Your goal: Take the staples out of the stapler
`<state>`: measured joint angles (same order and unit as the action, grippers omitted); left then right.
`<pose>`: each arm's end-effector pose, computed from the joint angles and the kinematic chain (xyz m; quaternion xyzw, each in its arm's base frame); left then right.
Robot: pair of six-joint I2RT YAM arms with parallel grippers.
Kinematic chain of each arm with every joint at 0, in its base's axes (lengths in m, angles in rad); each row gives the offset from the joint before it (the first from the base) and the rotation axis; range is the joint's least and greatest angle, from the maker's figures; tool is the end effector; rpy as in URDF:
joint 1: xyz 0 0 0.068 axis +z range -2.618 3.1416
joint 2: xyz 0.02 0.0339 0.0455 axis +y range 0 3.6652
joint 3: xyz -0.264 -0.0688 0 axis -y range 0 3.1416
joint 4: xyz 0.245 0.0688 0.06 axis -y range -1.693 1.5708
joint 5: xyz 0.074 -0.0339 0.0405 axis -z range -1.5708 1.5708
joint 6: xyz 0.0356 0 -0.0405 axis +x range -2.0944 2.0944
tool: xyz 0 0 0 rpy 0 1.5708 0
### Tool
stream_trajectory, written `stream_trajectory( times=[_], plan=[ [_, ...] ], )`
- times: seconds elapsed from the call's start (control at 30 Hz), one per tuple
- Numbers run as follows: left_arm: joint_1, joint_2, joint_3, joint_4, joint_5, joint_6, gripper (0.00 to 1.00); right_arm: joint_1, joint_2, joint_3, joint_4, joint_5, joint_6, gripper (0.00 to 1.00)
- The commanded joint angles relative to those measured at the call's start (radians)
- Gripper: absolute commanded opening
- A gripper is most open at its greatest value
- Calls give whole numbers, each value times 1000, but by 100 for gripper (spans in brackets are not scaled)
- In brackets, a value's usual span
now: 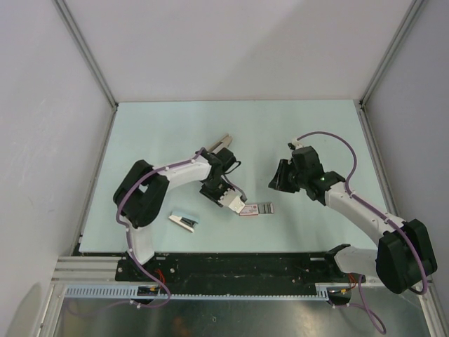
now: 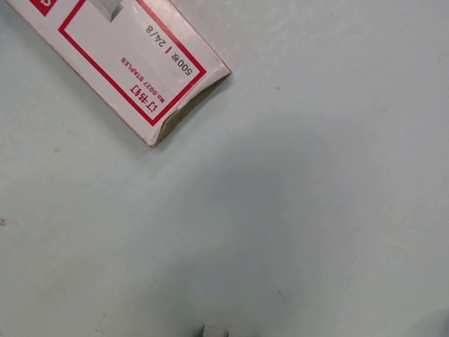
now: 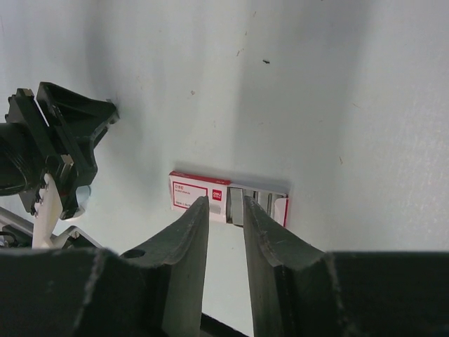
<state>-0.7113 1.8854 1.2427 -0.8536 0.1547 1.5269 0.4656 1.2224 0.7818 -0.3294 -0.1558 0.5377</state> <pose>0.2554 -0.2274 0.1569 0.8977 0.4323 -0.0562 0.0647 0.2258 0.1196 0.2354 0.0028 0.9186 0.2497 0.3063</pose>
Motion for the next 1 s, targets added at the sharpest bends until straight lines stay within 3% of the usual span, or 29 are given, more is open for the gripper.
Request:
stream_trajectory(
  times=[0.0, 0.2, 0.53, 0.97],
  plan=[
    [-12, 58, 12, 10, 43, 10, 39, -8, -27, -12, 30, -18, -16, 30],
    [-26, 79, 43, 5, 40, -13, 31, -11, -24, -17, 34, -24, -16, 28],
    [-49, 75, 37, 5, 41, -52, 43, -13, -23, -19, 35, -34, -16, 27],
    [-46, 85, 10, 4, -32, -72, 36, -15, -24, -19, 30, -33, -14, 22]
  ],
)
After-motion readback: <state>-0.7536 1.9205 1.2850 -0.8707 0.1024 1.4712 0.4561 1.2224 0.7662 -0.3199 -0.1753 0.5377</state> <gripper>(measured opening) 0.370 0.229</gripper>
